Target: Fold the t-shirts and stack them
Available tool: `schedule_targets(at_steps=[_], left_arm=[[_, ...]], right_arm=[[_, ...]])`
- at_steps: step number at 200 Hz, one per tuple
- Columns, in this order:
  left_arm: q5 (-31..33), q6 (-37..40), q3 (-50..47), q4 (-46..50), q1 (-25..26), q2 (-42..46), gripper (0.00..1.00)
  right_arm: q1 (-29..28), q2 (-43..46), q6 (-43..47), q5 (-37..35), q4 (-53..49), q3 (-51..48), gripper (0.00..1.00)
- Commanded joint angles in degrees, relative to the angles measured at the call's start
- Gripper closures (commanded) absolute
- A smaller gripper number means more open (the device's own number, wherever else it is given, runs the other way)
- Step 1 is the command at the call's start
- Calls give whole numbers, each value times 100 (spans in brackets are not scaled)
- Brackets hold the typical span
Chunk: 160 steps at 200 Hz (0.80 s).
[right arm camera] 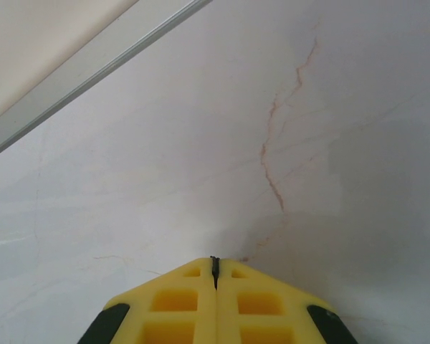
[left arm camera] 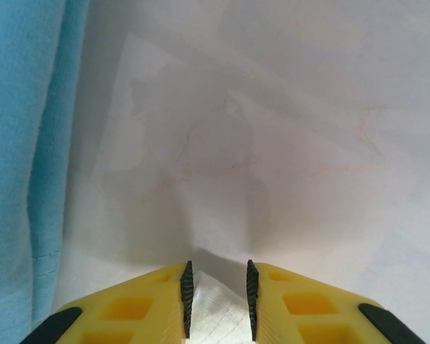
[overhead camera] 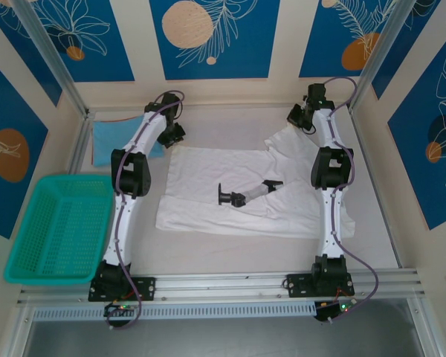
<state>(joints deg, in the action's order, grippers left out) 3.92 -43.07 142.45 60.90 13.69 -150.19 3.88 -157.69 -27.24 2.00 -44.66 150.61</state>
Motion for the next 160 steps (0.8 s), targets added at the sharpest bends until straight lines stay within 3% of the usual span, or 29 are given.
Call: schedule_targets(at_steps=[1, 25, 51, 78, 160], left_arm=[[-45, 98, 99, 196, 50, -124, 70], [-53, 147, 63, 172, 70, -107, 74], [-23, 184, 28, 115, 107, -72, 90], [-52, 204, 37, 33, 116, -16, 100], [410, 776, -306, -186, 162, 877, 100]], right_arm=[[25, 471, -68, 143, 26, -48, 100], [34, 537, -44, 69, -46, -48, 100], [52, 632, -52, 64, -90, -95, 100], [54, 755, -31, 30, -115, -133, 100], [29, 1583, 11, -265, -460, -647, 100]])
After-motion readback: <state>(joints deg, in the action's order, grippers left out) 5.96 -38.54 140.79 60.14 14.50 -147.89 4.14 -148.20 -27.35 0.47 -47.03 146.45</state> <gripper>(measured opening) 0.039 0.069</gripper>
